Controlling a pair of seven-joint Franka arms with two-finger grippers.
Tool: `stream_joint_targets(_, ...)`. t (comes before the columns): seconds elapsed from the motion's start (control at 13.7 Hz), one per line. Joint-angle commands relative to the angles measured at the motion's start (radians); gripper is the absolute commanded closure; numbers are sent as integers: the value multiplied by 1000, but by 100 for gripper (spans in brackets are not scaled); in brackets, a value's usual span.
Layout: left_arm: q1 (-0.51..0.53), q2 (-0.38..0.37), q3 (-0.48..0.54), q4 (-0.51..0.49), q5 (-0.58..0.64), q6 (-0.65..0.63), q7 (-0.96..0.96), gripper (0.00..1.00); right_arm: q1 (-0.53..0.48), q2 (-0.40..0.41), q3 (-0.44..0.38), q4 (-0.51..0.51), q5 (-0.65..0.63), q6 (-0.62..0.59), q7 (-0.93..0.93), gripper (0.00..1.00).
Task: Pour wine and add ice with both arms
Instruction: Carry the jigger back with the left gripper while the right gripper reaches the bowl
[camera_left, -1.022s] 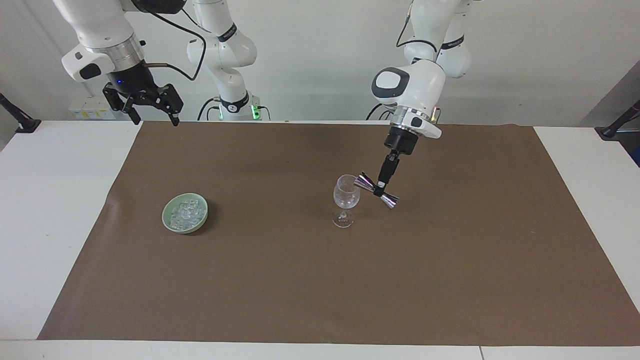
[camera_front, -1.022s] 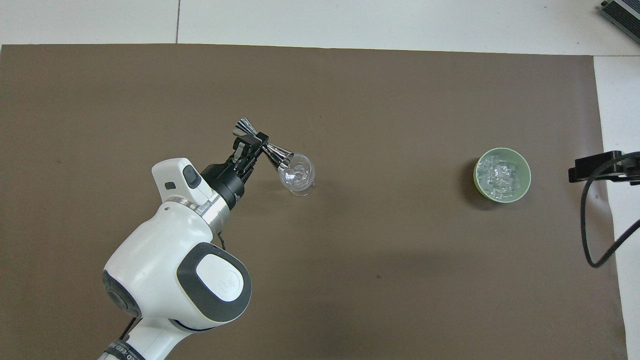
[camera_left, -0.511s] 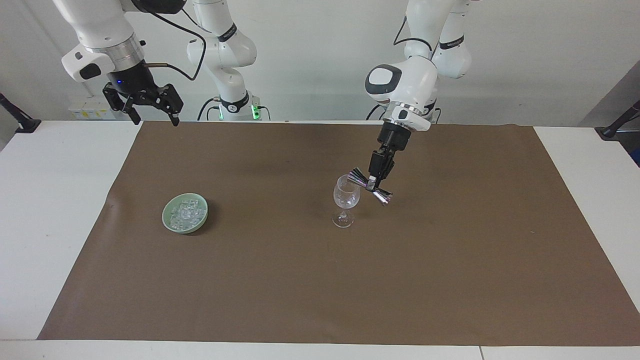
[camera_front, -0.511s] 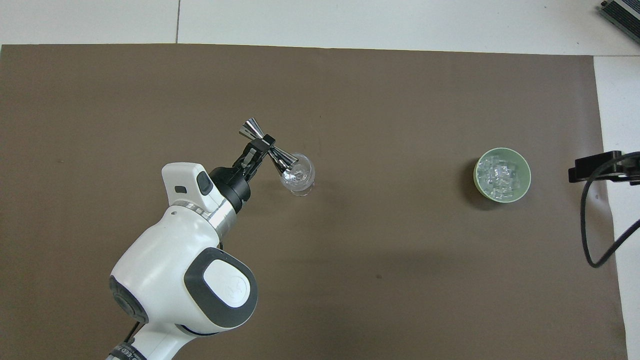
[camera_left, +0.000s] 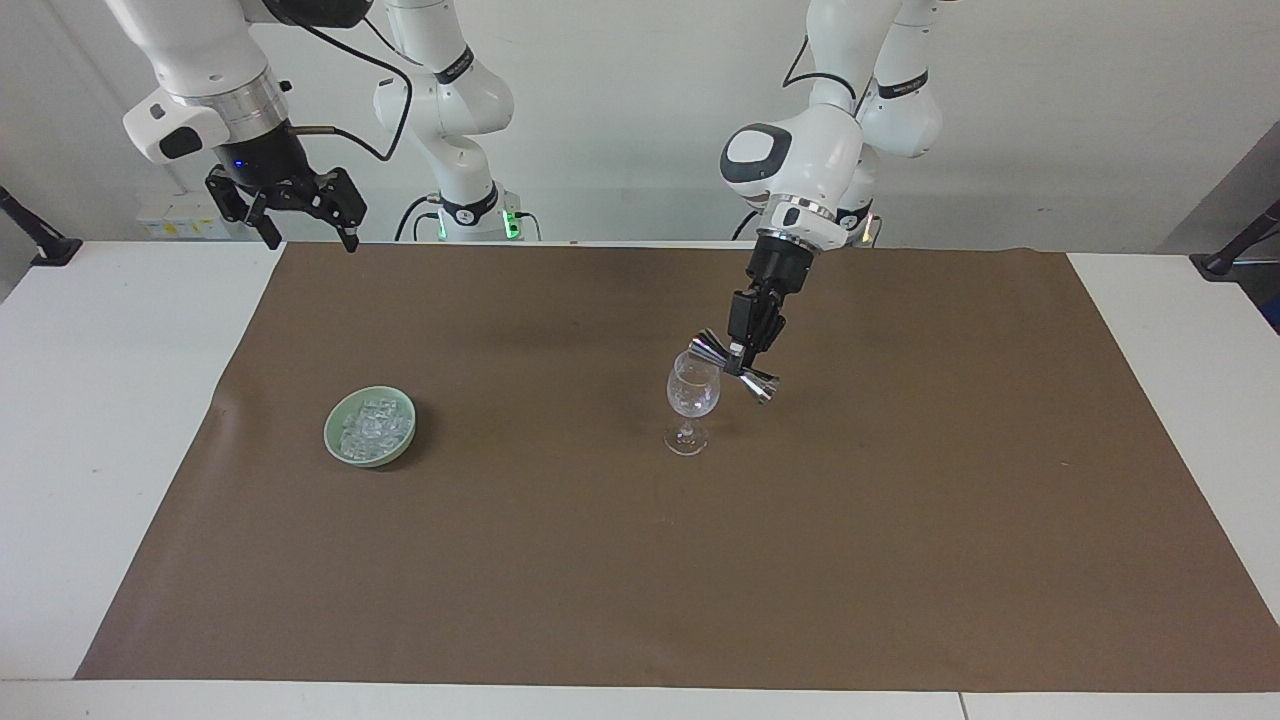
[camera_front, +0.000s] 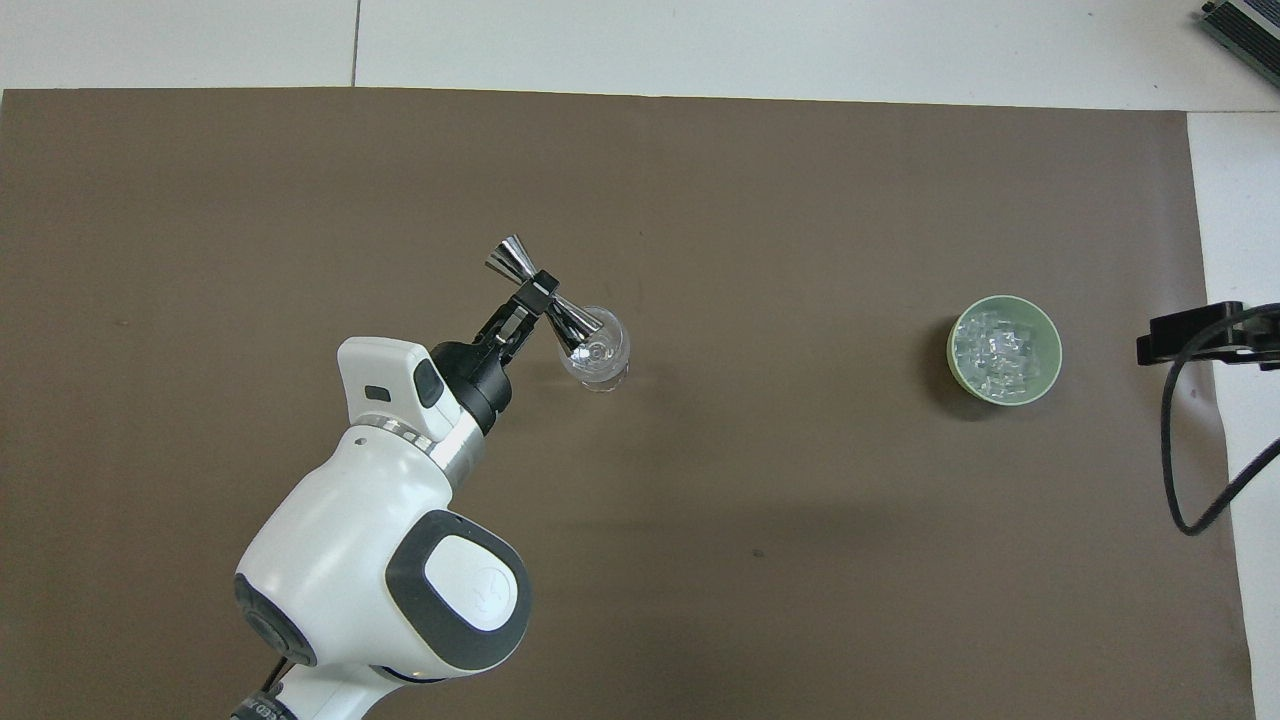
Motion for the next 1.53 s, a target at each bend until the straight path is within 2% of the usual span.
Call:
stream_joint_targets(0.0, -13, 0, 12, 7, 1, 20, 5, 100, -6, -14, 4, -11, -2, -11, -23, 0)
stream_joint_targets(0.15, -4, -4, 11, 7, -16, -15, -17, 100, -6, -14, 6, -11, -1, -11, -23, 0)
stream_joint_targets(0.44, 59, -20, 14, 10, -71, -173, -124, 100, -6, -14, 4, -11, -1, -11, -23, 0)
stream_joint_targets(0.88, 252, -75, 17, 22, -99, -533, -283, 100, -6, -14, 6, -11, -1, -11, -23, 0)
stream_joint_targets(1.17, 500, -110, 23, 25, -99, -901, -395, 100, -6, -29, 4, -9, -2, -11, -24, 0)
stream_joint_targets(1.39, 660, -90, 25, 32, -114, -1090, -406, 100, -5, -45, 7, -55, 1, 41, -36, 0)
stream_joint_targets(1.46, 723, -69, 25, 33, -162, -1160, -406, 100, -6, -49, 7, -86, 1, 74, -43, 0)
